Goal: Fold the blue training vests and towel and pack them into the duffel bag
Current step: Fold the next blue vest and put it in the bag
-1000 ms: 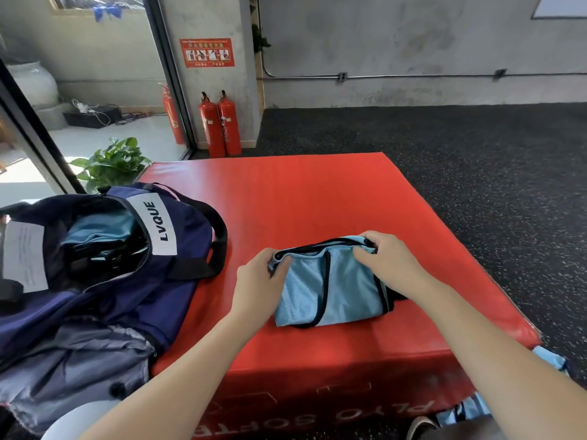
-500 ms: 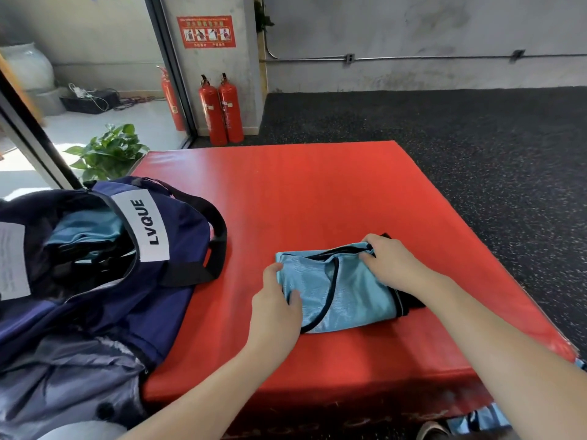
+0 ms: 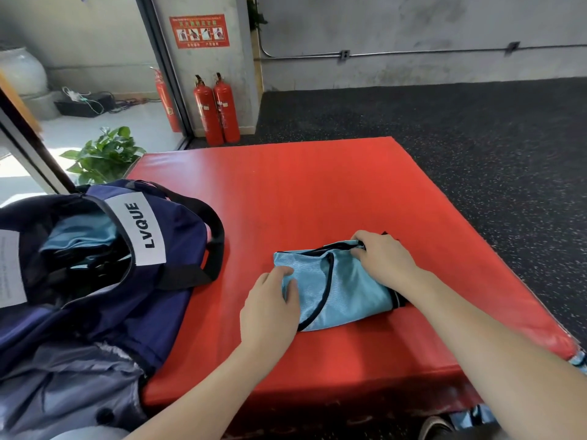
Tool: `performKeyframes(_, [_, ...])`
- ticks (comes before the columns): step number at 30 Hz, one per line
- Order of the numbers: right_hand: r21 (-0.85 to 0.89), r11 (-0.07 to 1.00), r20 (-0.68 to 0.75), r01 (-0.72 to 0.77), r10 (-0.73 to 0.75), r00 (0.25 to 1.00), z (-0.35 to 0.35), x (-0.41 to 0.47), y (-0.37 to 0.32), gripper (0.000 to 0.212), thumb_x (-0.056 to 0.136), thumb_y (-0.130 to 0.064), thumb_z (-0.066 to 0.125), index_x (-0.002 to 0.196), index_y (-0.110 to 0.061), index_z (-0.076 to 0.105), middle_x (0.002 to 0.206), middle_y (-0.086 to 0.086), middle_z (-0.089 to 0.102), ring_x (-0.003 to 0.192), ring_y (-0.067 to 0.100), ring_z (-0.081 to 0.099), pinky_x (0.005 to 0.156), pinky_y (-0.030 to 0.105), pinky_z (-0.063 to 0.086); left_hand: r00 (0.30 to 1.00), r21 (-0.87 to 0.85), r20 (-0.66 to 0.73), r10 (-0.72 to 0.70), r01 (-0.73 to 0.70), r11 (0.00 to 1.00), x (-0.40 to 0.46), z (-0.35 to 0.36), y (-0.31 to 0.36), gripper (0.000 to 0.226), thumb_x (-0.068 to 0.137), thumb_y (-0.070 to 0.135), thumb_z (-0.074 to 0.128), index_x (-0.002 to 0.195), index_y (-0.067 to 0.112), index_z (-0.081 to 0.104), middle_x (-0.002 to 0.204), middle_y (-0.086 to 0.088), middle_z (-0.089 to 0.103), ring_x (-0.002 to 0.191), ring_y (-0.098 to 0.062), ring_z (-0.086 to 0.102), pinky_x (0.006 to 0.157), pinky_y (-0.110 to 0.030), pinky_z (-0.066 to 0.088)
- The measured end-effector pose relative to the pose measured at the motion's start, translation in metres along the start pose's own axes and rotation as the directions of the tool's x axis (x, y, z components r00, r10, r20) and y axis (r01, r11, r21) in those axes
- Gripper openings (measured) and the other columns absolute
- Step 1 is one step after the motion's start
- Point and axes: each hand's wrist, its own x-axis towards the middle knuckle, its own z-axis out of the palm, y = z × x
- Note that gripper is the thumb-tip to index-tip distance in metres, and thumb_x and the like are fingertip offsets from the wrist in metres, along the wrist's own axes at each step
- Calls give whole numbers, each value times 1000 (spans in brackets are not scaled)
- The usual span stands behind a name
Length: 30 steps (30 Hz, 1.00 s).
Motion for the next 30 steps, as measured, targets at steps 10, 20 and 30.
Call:
performKeyframes(10, [-284, 957, -136, 54, -96, 986, 15, -7, -1, 28, 105, -44, 43, 120, -22, 51, 109, -5, 59, 91, 21, 63, 67, 35, 48, 984, 375, 43, 175, -178, 910, 11, -6, -11, 18, 100, 28, 50, 109, 26, 65, 100, 6, 42, 71, -17, 46, 56, -29, 32])
performKeyframes(20, [-207, 978, -169, 23, -59, 984, -4, -17, 1, 43, 98, -51, 53, 132, -25, 49, 126, -3, 54, 115, 23, 51, 82, 39, 50, 920, 191, 89, 383, -393, 900, 48, 9, -9, 19, 94, 27, 64, 112, 26, 71, 119, 2, 52, 109, -19, 51, 90, -36, 36])
performKeyframes(30, [-151, 988, 199, 12, 19, 980, 3, -77, -31, 38, 96, -62, 48, 91, -24, 53, 85, -6, 62, 81, 18, 62, 74, 38, 53, 918, 259, 295, 265, -344, 902, 72, 7, -14, 28, 100, 36, 48, 125, 37, 61, 131, 12, 52, 126, -14, 41, 106, -38, 19])
